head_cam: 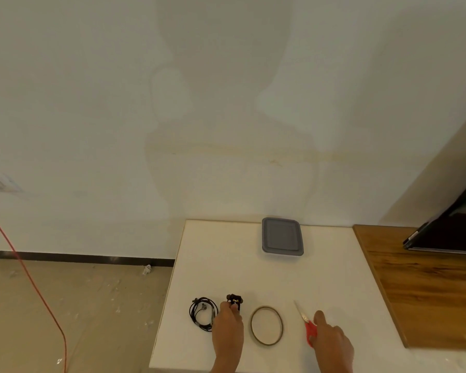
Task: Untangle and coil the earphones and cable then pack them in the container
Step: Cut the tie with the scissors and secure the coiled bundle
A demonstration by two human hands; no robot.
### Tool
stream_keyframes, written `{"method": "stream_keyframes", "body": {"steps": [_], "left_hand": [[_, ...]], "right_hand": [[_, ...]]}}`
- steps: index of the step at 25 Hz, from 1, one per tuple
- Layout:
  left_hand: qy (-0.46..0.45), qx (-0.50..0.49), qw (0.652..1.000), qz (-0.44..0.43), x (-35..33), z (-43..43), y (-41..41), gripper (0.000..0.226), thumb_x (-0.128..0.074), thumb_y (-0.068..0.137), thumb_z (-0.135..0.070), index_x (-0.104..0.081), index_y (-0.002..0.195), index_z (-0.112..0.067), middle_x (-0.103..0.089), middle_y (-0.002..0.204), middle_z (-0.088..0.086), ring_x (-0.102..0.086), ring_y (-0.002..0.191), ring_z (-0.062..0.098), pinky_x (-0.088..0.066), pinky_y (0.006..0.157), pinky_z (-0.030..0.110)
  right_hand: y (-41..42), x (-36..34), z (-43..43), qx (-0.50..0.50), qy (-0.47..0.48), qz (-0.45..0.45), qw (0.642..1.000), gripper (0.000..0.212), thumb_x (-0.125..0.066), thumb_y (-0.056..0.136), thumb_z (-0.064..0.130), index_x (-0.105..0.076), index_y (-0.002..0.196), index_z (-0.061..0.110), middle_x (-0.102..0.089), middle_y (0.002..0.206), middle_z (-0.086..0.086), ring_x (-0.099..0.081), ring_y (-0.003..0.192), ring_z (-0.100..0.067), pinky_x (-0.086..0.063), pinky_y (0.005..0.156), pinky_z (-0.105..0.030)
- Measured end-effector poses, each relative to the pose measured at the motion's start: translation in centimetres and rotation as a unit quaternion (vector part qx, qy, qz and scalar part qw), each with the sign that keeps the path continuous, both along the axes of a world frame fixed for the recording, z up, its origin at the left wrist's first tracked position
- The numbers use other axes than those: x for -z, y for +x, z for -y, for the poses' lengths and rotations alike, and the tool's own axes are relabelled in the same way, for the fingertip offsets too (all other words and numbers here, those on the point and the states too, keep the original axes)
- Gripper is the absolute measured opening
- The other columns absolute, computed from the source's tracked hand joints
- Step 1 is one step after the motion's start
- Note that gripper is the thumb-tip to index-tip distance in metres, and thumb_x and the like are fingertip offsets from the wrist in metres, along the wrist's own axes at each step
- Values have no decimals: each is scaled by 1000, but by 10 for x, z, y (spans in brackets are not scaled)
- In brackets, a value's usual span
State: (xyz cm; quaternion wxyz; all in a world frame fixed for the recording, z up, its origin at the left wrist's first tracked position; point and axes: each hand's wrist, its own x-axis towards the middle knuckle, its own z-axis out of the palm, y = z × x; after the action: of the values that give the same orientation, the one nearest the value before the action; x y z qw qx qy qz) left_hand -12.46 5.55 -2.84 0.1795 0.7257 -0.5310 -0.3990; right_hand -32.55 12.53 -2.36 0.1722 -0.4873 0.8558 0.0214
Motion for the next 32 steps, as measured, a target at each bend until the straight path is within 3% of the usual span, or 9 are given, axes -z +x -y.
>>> {"method": "stream_keyframes", "body": {"steps": [4,6,10,13,17,21,25,28,32], "left_hand": [[-20,-16,998,52,-5,-7,2,21,-34,103,-25,-53,108,-16,-69,94,-5,-64,92,17,-39,86,31],[-34,-34,997,59,-7,-10,1,20,-34,103,-26,-53,106,-19,-68,91,-9,-63,89,12,-31,90,28],[-45,-48,995,73,-10,-9,-1,21,-36,102,-29,-54,105,-21,-70,91,-8,-65,90,10,-29,91,28],[-36,-50,996,68,-13,-10,-2,21,-37,102,-31,-55,104,-21,-71,93,-8,-65,93,12,-29,89,29],[-16,-62,996,55,-13,-9,3,24,-36,102,-30,-57,101,-18,-71,90,-7,-64,93,16,-31,90,33],[-2,-82,996,32,-14,-7,6,25,-34,102,-29,-57,102,-18,-71,91,-5,-63,93,18,-31,92,36],[-20,-101,995,1,-12,-9,8,22,-36,102,-27,-55,98,-18,-68,84,-8,-63,89,19,-37,90,38],[-23,-110,994,-7,-11,-9,9,21,-37,102,-26,-55,99,-16,-69,85,-5,-64,88,22,-38,89,39],[-22,-134,991,-23,-13,-10,11,21,-35,102,-26,-53,95,-19,-62,74,-14,-60,77,17,-35,87,38]], "right_hand": [[6,-5,-5,16,38,62,997,17,-51,89,36,-45,103,29,-68,90,7,-63,84,-16,-49,74,-26],[5,-6,-9,62,24,208,976,14,-66,80,28,-57,89,24,-73,87,2,-67,84,-17,-50,77,-27],[28,-16,-18,75,32,453,888,14,-65,72,9,-73,84,10,-76,75,-4,-62,57,-7,-47,57,-19],[56,-16,-18,132,61,526,838,10,-66,81,13,-70,88,8,-77,80,-4,-58,50,-5,-41,50,-15],[89,-7,-5,221,92,632,737,13,-64,90,19,-64,87,6,-71,74,-10,-50,50,-12,-38,49,-18],[107,0,14,323,156,677,642,32,-73,80,33,-62,87,4,-64,72,-15,-50,56,-19,-42,57,-24],[110,1,22,325,158,701,614,44,-76,72,44,-61,85,4,-60,64,-18,-45,42,-18,-37,41,-23],[113,1,30,345,134,702,608,40,-82,65,41,-64,72,6,-60,60,-17,-44,40,-17,-34,38,-21],[112,2,37,370,103,709,592,32,-81,68,34,-67,72,5,-63,61,-14,-45,37,-12,-35,34,-19]]}}
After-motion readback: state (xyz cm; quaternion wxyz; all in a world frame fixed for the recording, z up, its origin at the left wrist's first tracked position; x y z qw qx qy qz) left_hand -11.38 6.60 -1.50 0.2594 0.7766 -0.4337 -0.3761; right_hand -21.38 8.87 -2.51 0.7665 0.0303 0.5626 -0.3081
